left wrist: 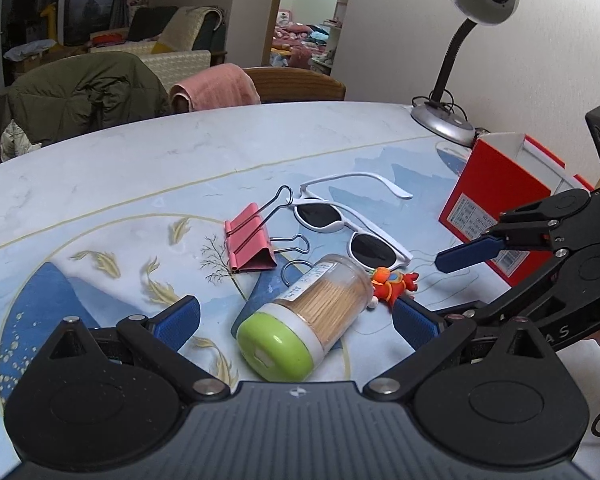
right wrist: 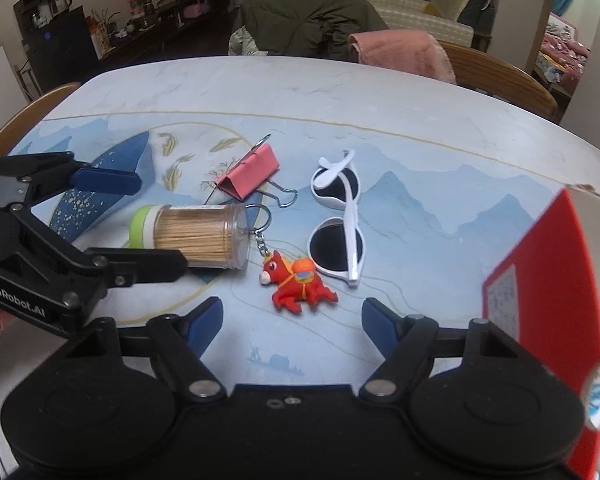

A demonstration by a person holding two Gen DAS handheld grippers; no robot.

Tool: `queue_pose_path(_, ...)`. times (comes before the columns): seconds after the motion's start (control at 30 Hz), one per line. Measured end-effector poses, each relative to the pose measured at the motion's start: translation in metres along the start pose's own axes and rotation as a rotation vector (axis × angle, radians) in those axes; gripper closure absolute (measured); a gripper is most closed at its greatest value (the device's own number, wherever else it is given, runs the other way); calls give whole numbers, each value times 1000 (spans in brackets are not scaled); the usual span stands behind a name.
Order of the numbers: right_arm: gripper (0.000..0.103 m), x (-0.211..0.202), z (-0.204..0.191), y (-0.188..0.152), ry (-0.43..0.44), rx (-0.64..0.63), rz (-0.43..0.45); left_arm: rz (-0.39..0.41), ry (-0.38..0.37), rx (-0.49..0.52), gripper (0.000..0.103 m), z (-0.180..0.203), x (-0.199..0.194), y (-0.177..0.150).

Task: Organize rigid objects
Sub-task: 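Grasp the green-capped toothpick jar with the left gripper while the right grasps the red horse keychain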

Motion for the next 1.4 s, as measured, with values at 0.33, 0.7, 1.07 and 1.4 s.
queue_pose_path(0.33,43,22,3,2,-1,-14,-17,-8,-42,26,1,1,18,1)
queue_pose_path(0.7,51,25,2,3,-23,-27,16,-24,-56,57,32,6,21,-2)
queue_pose_path(1.07,64,20,-1,-1,-41,-17,14,-55,-7,54,45,14,14,-2)
queue_pose_path(1.4,64,-13,1,-18,-11,82,10,-71,18,12,56,33,-4,-10)
Point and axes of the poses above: each gripper's, at about its wrist camera, not at the fingertips, and x roughly the way its jaws point, z to its right, y to its top, the point moved 4 cm from there along x, roughly the way its jaws point, and after that the axes turned 11 degrees about x, right-handed, at the moved point
